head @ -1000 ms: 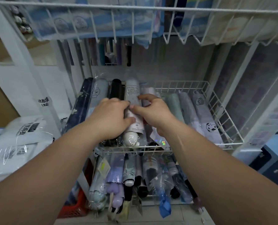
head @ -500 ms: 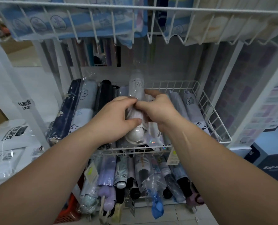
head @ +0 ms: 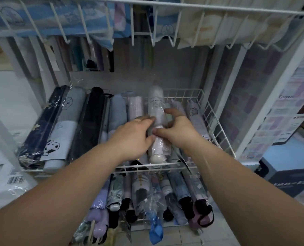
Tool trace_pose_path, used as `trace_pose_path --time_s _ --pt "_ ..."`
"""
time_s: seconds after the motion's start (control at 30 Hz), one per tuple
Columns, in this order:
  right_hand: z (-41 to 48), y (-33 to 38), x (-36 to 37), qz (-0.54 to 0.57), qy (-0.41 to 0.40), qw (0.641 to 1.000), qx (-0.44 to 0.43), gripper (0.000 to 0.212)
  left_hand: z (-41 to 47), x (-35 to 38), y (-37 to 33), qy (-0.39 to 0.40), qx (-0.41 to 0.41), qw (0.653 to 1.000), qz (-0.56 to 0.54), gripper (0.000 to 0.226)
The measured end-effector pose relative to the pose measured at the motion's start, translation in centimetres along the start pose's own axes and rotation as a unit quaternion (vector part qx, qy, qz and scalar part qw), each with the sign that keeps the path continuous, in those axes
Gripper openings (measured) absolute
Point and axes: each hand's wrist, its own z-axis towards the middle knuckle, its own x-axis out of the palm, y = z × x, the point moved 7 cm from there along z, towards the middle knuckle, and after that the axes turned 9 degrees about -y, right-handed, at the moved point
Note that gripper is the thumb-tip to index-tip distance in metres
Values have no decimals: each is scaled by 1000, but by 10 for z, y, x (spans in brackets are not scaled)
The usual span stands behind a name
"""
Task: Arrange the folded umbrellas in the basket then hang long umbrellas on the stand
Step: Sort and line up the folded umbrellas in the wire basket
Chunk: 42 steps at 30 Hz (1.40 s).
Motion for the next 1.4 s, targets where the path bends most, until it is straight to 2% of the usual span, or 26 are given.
trace_pose_path --time_s 0.13,0.3,0.37,0.43,0.5,0.57,0.63,0.77,0.93,1.2,1.4 --pt "4 -9 2 -27 33 999 26 77 -1 4 0 3 -1 999 36 66" --pt "-1 -6 0 -124 72 989 31 78 3 13 -4 30 10 999 -15 66" --pt "-3 -5 -2 -86 91 991 56 67 6 13 -2 26 2 999 -39 61" --pt "-4 -8 -2 9 97 990 104 63 6 12 0 30 -17 997 -69 57" --pt "-3 -11 1 45 82 990 106 82 4 12 -1 36 -29 994 -97 55" --pt "-4 -11 4 24 65 994 79 107 1 11 -2 39 -28 993 -106 54" --pt "-7 -10 6 15 75 995 70 114 -1 10 -4 42 -18 993 -105 54" --pt "-9 -7 5 -11 91 993 73 103 -2 10 -4 33 -17 993 -111 54" --pt "0 16 -13 28 30 997 72 74 6 -1 -10 -22 -5 992 -125 56" --pt "-15 23 -15 -48 57 995 62 76 -6 7 -6 9 8 994 -105 84" --pt "-9 38 -29 -18 41 995 84 67 -5 0 -3 5 -8 987 -160 82"
